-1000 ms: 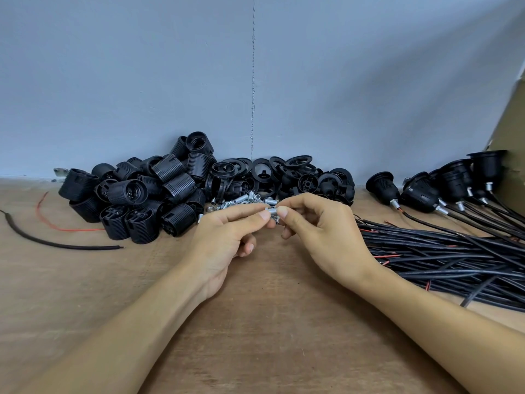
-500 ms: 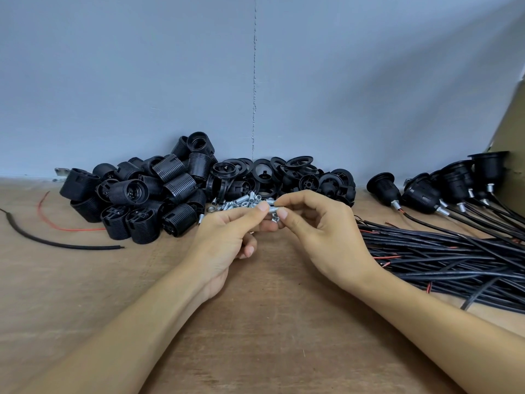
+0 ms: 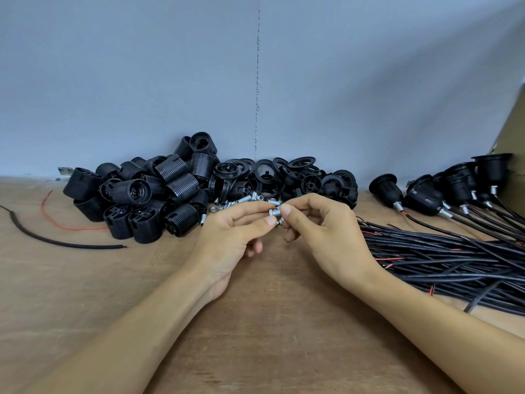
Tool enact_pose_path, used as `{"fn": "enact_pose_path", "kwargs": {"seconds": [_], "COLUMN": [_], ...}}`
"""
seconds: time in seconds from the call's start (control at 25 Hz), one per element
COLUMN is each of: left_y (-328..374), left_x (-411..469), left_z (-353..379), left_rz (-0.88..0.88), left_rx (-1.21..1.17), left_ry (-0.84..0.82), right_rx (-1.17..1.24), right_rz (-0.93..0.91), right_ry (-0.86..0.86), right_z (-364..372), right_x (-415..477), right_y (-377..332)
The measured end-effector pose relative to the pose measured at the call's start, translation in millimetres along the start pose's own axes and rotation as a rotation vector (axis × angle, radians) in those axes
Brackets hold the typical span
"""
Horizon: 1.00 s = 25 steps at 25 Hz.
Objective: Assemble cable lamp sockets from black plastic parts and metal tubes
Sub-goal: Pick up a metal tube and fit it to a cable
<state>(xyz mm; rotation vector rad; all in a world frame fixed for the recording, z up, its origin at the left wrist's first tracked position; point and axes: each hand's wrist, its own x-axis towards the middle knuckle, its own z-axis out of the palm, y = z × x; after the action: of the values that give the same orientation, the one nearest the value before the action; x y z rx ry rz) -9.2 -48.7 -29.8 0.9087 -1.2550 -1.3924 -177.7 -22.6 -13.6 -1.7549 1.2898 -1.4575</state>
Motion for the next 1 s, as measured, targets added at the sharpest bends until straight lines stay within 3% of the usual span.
{"fn": "enact_pose_path", "kwargs": {"seconds": [0.24, 0.36, 0.48, 1.0], "left_y": [-3, -4, -4, -4], "left_x": [-2, 0, 0, -1], "left_z": [2, 2, 2, 2], "left_rz": [0.038, 0.034, 0.031, 0.038], "left_rx": [0.079, 0.051, 0.045, 0.058], "left_ry": [-0.010, 0.022, 0.045, 0.044], "right_rx": [-0.182, -0.071, -0.135, 0.014], "right_rz": [0.097, 0.075, 0.040, 0.146], "right_ry": [-0.026, -0.096, -0.095, -0.230], "right_z": [-2, -2, -4, -3], "right_x": [1, 0, 2, 8], "right_y": [1, 2, 6, 12]}}
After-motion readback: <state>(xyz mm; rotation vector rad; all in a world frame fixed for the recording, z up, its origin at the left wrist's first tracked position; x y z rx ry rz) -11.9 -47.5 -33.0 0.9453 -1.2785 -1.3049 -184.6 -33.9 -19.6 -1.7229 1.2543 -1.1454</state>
